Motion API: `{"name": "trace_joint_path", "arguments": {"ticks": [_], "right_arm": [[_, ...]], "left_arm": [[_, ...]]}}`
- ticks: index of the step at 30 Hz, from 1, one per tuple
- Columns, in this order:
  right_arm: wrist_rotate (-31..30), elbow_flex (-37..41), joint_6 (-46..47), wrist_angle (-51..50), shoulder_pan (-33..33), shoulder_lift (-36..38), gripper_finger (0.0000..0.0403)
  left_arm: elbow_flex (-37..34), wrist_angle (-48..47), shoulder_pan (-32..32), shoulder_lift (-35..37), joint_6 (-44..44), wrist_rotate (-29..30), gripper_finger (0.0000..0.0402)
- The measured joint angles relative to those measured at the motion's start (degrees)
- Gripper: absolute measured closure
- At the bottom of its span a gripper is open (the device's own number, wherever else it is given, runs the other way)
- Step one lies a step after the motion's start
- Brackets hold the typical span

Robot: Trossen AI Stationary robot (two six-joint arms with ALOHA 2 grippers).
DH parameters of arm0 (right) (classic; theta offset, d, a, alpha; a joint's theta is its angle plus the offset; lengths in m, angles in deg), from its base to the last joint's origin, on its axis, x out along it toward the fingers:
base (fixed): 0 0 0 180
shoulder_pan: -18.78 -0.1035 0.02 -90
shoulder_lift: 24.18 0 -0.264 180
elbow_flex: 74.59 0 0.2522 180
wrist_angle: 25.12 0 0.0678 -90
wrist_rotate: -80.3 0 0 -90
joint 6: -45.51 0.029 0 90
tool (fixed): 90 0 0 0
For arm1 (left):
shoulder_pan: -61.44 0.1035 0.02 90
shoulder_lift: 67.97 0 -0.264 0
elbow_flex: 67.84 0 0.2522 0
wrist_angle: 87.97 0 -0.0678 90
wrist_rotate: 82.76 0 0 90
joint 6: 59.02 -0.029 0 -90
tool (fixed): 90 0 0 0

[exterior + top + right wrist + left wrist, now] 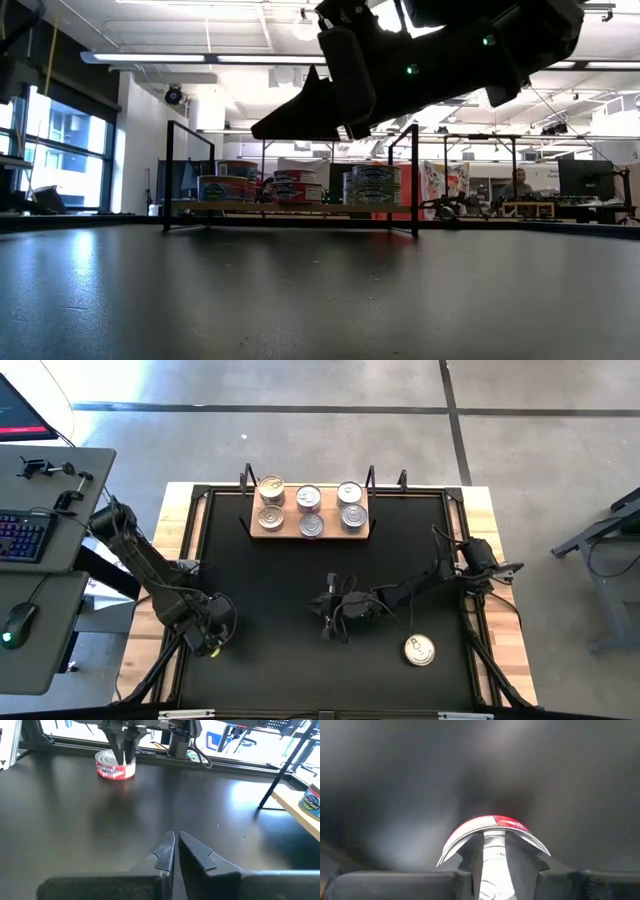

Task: Stack canned seafood by type on shelf
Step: Stack the red tuna can on top of the other red tuna can on the shelf

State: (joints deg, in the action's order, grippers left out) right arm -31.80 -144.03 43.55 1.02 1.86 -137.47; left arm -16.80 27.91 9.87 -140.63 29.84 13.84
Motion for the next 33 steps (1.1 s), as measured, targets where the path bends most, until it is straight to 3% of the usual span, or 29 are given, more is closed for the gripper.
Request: {"name": "trace_joint_path", "arguments": {"ticks": [4, 8, 11, 14, 18, 24, 26, 29, 33], "right_arm": [[1.13, 0.0, 0.54, -0.01, 0.44, 0.0, 0.0389], [1.25, 0.0, 1.52, 0.04, 0.44, 0.0, 0.0389], [1.27, 0.0, 1.99, -0.03, 0.44, 0.02, 0.0389], [1.29, 0.0, 2.14, -0.46, 0.44, 0.02, 0.0389], [1.26, 0.0, 2.16, -0.96, 0.42, 0.02, 0.0389], [1.26, 0.0, 2.19, -1.07, 0.4, 0.02, 0.0389], [1.26, 0.0, 2.19, -1.07, 0.41, 0.02, 0.0389], [1.26, 0.0, 2.16, -1.07, 0.44, 0.02, 0.0389], [1.26, 0.0, 2.16, -1.07, 0.44, 0.02, 0.0389]], "left_arm": [[-1.38, 8.72, 2.0, -0.38, -11.2, 13.61, 0.0343], [-1.36, 24.26, 4.96, -0.22, -34.4, 30.32, 0.035], [-1.35, 37.09, 7.2, -0.23, -55.71, 33.34, 0.0351], [-1.33, 43.11, 8.54, -0.2, -66.38, 31.78, 0.0351], [-1.33, 39.84, 8.98, -0.2, -65.45, 26.77, 0.0351], [-1.42, 19.33, 9.01, -0.2, -41.42, 23.03, 0.0351], [-2.33, 16.39, 9.46, -0.2, -37.43, 23.01, 0.0351], [-5.07, 20.54, 9.76, -0.2, -42.99, 23.46, 0.0351], [-10.49, 36.13, 12.76, -0.2, -55.75, 27.9, 0.0351]]}}
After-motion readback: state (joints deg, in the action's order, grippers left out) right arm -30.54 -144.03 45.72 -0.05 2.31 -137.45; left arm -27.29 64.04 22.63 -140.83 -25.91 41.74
